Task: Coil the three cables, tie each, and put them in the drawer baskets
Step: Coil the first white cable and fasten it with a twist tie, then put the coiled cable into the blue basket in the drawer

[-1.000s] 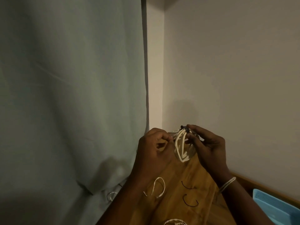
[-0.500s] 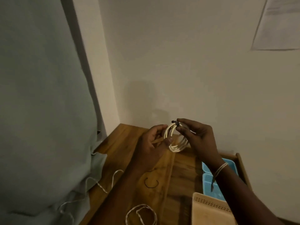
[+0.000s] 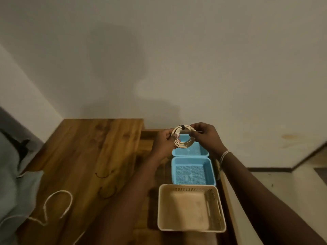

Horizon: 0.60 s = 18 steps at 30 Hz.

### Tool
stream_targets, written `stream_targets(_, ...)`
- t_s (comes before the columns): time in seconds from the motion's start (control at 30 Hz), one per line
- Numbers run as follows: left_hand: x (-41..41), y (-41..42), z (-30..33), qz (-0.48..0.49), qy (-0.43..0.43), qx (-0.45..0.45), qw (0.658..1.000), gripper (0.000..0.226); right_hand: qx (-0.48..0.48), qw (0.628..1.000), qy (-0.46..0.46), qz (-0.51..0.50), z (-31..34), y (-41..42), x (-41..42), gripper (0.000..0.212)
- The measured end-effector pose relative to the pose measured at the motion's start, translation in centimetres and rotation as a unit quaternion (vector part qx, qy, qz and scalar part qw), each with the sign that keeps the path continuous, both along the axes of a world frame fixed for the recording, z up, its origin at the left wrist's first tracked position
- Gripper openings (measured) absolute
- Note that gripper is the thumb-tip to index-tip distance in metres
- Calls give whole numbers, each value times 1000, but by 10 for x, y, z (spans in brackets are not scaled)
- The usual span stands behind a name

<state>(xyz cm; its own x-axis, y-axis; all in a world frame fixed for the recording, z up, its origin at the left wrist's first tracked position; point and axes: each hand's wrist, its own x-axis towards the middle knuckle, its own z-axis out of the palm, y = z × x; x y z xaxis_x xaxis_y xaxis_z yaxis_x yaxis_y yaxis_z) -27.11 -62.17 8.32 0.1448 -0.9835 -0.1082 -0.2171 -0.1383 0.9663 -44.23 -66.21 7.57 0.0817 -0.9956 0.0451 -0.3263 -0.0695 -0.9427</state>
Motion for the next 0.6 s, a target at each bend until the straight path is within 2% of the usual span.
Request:
stream_targets(0.13,-38,-42,-81,1,36,122,992,19,65,984,165,3,-65,-33,-41,14)
stream_targets(0.3,-75,-54,-183,-21,0,247,969,17,157,935,317,14,-146,-41,-63,19)
stream_targets(0.43,-92,-56,-223,14,-82,258,963,9,163,907,386,51,-183,-43,-61,15)
stream_targets(0.6,-94,-65,-252,53,-99,262,958,11,155,890,418,91,-211,-47,-50,17)
